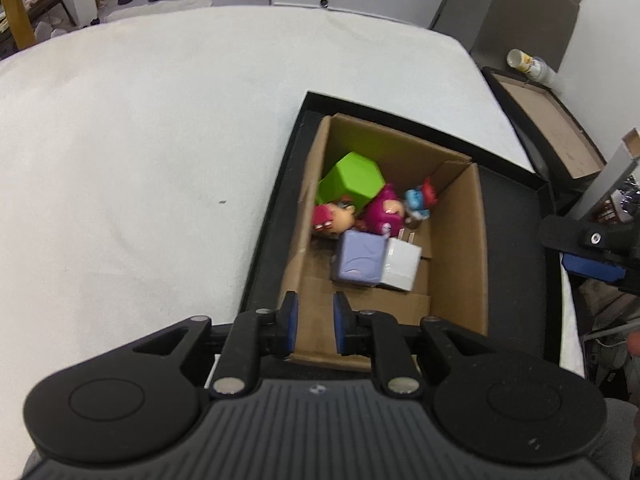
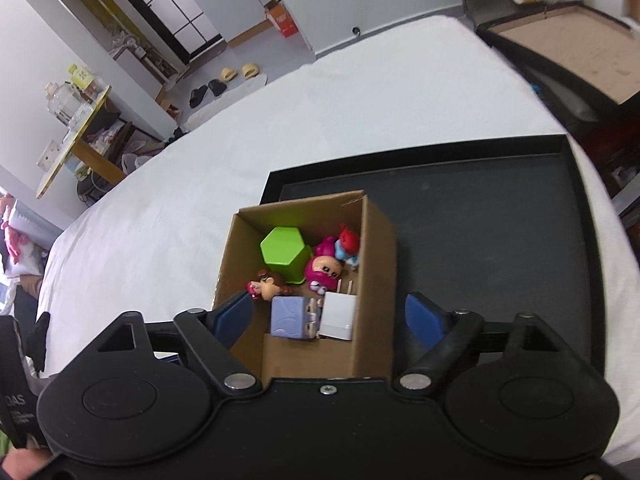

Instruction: Organize rigid objects

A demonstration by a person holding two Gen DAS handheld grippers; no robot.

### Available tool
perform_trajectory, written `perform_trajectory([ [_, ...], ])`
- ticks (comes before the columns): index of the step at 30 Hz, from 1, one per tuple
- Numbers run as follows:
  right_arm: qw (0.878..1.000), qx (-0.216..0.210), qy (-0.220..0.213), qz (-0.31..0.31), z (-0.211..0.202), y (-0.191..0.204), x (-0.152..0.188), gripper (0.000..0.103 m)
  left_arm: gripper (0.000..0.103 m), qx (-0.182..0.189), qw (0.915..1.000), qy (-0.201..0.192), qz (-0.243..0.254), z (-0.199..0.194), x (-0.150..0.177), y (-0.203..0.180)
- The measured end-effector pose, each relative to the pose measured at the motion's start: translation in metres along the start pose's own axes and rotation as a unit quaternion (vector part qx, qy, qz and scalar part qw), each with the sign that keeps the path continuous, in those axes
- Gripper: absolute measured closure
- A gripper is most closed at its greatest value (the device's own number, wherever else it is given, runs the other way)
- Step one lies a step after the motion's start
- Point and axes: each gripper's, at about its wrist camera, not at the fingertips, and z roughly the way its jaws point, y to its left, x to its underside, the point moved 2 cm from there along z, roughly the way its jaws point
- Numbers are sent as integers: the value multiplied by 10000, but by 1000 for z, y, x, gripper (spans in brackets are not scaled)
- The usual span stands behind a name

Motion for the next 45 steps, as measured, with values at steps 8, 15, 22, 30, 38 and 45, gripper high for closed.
perform_trajectory([
  [8,9994,121,-285,137,-26,-15,5,5,60,43,9997,-244,58,-35,-6,-16],
  [15,9981,194,-560,174,-53,-23,10,0,33,85,9984,-515,221,-70,-13,-25],
  [22,9962,352,-775,171,-78,-27,19,0,20,189,9960,-820,288,-109,-9,-27],
  [30,9935,471,-1033,87,-109,-21,34,0,11,173,9920,-1185,389,-146,3,-28],
  [38,9882,700,-1360,-123,-138,-8,46,0,1,692,9892,-1291,35,-174,22,-20],
  [45,9842,805,-1560,-238,-159,4,57,0,1,639,9841,-1630,294,-206,40,-24],
])
